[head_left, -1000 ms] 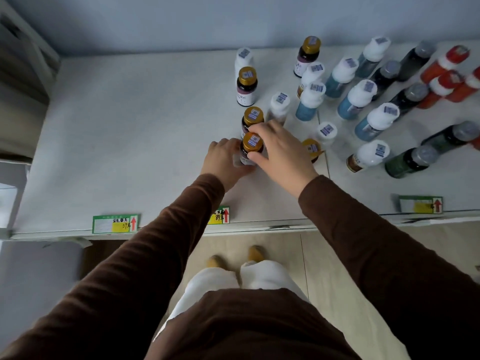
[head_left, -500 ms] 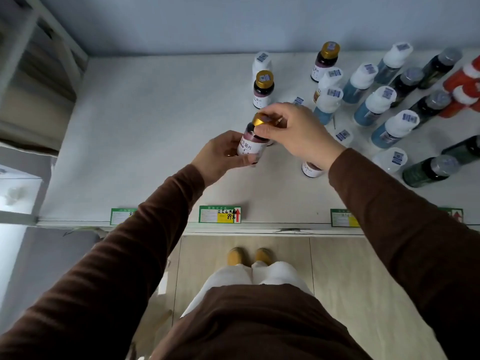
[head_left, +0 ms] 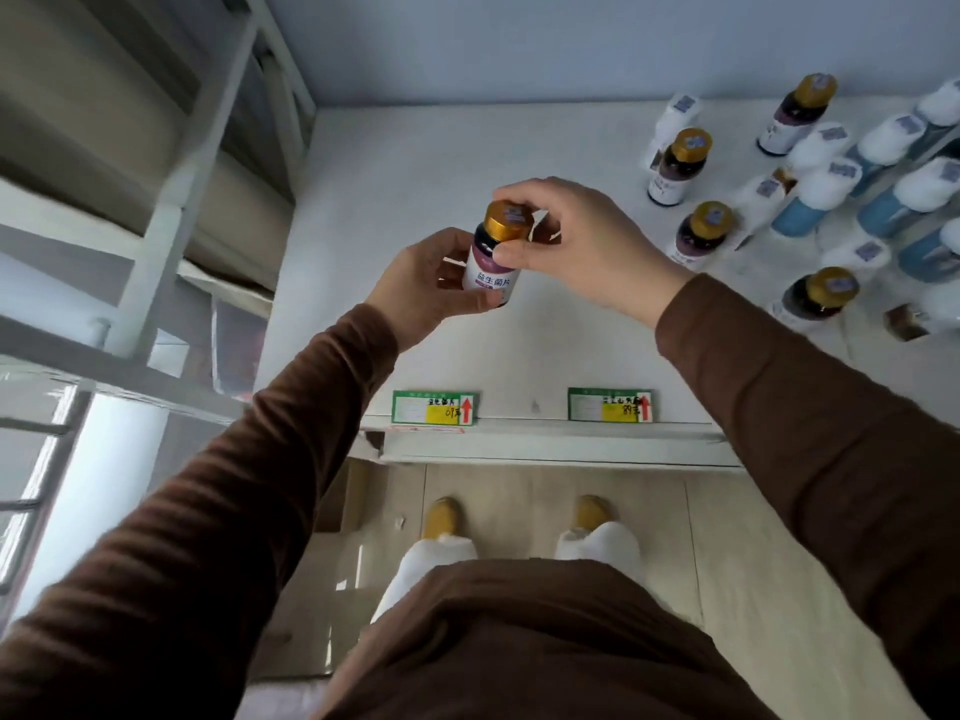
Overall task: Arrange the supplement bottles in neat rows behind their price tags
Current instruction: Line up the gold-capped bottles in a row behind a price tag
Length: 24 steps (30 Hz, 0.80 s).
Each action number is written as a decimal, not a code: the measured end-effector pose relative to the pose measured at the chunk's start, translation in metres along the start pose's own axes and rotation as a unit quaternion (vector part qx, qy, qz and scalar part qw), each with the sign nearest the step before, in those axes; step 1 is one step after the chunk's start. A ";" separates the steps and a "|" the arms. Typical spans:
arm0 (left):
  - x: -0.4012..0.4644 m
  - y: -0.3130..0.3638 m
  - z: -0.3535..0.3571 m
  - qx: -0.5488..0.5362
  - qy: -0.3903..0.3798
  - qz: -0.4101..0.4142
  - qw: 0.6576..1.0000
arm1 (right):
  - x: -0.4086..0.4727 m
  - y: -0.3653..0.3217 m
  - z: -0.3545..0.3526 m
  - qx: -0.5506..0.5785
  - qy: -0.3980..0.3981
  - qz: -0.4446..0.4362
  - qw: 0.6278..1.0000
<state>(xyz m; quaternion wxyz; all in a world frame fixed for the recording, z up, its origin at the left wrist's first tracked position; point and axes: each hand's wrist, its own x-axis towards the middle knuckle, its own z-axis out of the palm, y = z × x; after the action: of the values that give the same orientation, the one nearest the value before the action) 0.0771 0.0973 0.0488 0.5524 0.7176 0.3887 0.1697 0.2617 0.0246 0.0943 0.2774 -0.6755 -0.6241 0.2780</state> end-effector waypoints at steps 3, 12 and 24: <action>-0.016 -0.025 -0.031 0.042 -0.004 0.015 0.999 | 0.003 -0.020 0.043 -0.018 0.024 0.017 0.999; -0.039 -0.089 -0.083 0.326 -0.002 0.059 0.943 | -0.007 -0.036 0.118 -0.140 -0.037 0.027 0.989; -0.033 -0.102 -0.089 0.431 0.022 0.040 0.901 | -0.013 -0.029 0.136 -0.157 -0.048 0.031 0.986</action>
<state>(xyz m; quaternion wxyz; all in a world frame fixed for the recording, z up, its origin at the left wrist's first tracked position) -0.0411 0.1406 -0.0096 0.1737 0.8965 0.4068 0.0231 0.1424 0.0171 0.0217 0.1292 -0.7157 -0.6511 0.2174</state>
